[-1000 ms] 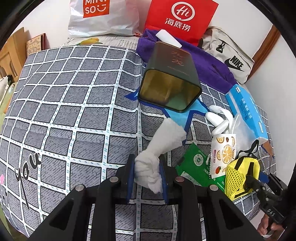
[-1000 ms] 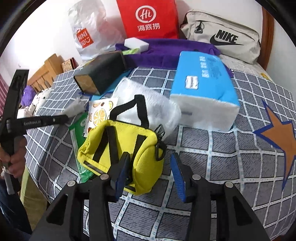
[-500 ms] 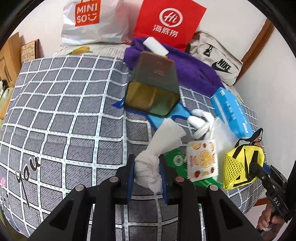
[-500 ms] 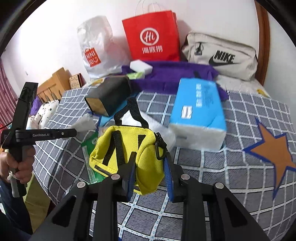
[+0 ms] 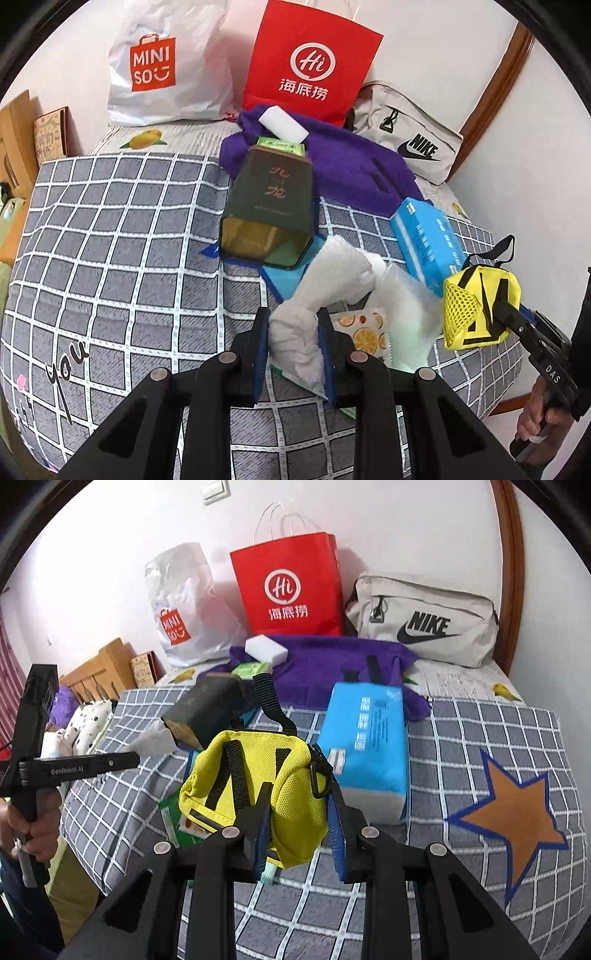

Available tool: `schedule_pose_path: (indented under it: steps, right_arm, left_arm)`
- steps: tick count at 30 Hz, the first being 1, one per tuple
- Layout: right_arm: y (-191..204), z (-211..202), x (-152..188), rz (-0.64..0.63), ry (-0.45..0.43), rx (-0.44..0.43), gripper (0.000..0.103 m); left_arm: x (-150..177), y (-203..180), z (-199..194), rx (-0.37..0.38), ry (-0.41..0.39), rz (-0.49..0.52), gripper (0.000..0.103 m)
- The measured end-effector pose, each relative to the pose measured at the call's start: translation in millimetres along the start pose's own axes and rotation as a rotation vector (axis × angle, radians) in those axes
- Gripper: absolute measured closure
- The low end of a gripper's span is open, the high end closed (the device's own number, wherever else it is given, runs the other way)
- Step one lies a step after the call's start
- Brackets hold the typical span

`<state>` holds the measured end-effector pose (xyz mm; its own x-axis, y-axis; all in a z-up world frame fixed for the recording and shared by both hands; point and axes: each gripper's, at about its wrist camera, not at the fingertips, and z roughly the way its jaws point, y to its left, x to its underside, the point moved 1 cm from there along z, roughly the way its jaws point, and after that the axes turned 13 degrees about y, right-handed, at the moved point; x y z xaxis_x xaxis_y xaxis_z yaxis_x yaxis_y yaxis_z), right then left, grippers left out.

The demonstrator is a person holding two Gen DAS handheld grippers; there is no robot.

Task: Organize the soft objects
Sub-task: 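Carry the glove with the left tool while the right tool carries the yellow bag to the towel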

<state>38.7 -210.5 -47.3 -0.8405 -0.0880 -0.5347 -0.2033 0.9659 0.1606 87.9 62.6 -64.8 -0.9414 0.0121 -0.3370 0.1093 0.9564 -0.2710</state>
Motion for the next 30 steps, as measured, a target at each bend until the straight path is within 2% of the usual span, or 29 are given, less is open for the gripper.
schedule_pose_path:
  steps: [10,21,30]
  right_arm:
    - [-10,4,-35,-0.005,-0.002,0.018,0.075]
    - [-22,10,-92,-0.003,-0.039,0.049,0.075]
    - [-30,34,-134,-0.010,-0.033,0.039,0.075]
  left_arm:
    - [-29,-8,-2,-0.031,-0.008,0.015,0.080]
    - [-86,-22,2,-0.080,-0.029,0.057,0.080]
    - [-131,-31,17,-0.103,-0.023,0.082,0.080]
